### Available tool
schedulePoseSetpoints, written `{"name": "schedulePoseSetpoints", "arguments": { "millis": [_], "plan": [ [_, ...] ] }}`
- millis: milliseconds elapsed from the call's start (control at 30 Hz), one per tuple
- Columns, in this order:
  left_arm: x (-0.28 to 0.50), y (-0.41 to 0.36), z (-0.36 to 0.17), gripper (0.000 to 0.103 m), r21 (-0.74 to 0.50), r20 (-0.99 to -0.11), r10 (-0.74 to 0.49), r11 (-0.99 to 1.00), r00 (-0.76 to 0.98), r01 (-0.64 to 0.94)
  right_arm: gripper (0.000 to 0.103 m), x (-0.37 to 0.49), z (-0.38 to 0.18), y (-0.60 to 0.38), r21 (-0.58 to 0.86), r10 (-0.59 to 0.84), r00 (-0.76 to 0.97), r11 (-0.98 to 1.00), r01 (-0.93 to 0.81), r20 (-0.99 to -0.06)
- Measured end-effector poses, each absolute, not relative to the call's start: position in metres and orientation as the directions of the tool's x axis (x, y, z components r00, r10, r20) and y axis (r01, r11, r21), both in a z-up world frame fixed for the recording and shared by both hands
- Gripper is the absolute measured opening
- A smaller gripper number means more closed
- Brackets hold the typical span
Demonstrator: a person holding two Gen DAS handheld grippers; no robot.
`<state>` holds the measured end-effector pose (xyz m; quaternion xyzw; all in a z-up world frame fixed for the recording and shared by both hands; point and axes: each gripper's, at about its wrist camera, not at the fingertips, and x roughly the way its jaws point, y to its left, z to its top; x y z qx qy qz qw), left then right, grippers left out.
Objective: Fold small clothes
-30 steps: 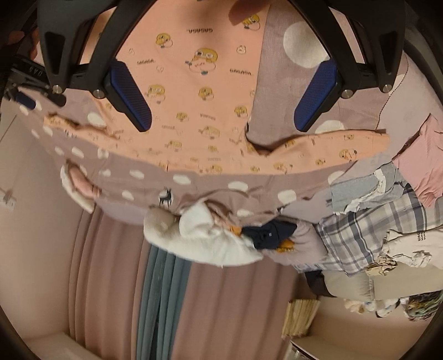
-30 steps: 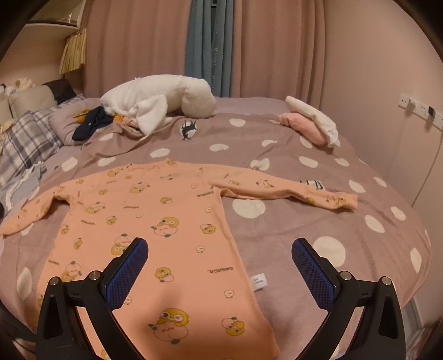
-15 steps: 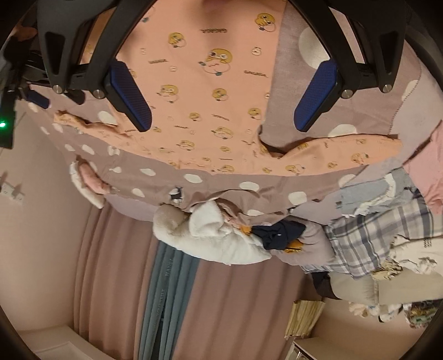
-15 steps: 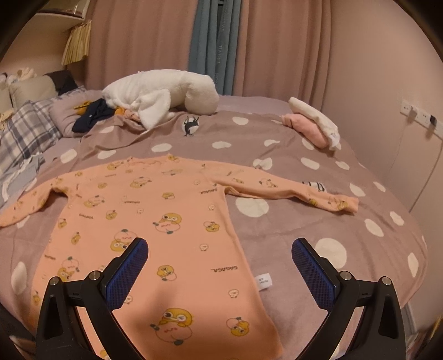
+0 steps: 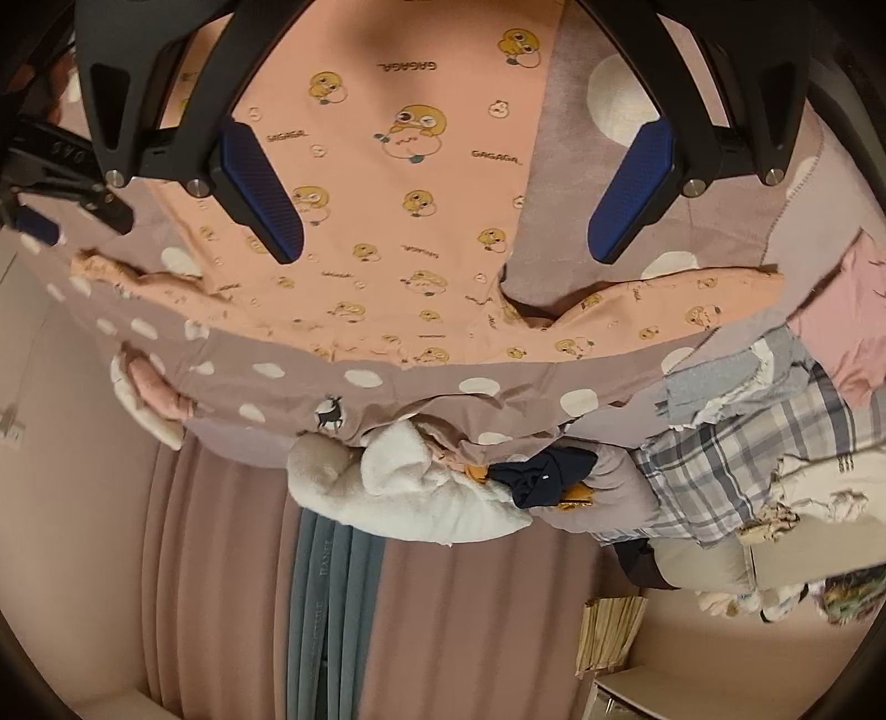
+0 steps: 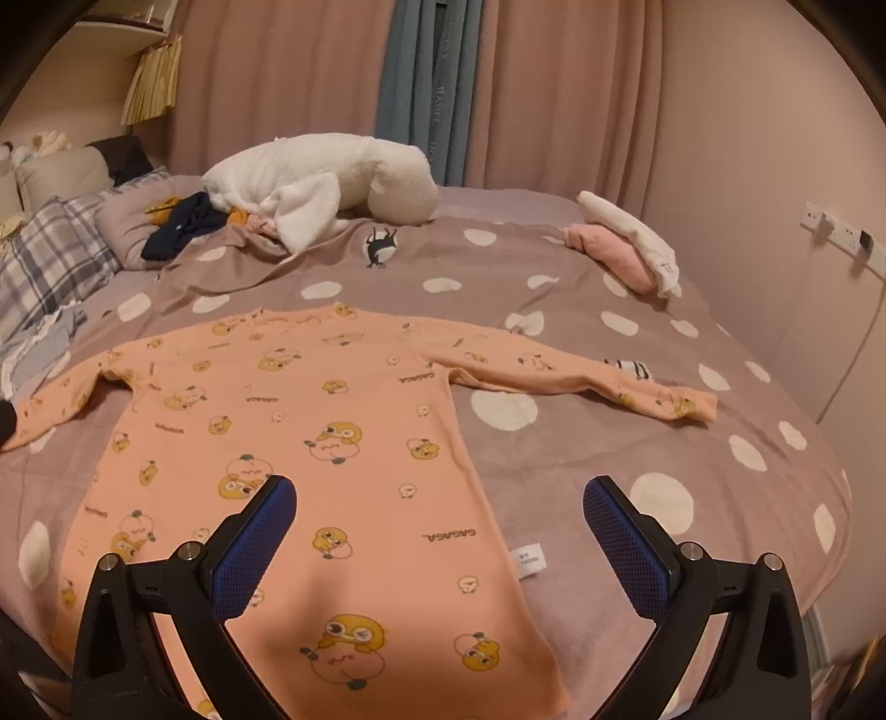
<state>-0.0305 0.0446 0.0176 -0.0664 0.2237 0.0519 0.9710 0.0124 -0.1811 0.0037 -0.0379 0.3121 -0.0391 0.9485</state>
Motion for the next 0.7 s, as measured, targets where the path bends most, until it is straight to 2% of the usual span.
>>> {"name": "schedulePoseSetpoints", "arguments": {
  "millis": [533,700],
  "plan": [
    [-0.0278,0.0358,0.0132,0.103,-0.063,-0.452,0.093,0.989,0.887,-0.135,0.103,0.0132,-0.0003,-0.1851,-0.075,-0.084,0.794,0.996,0.049,-0.602],
    [-0.0291,0.0376,0.0141,0.103,-0.094,-0.450,0.065,0.988,0.891,-0.120,0.103,0.0140,-0.0023,-0.1813,-0.087,-0.087,0.791,0.995,0.043,-0.606]
  ]
}}
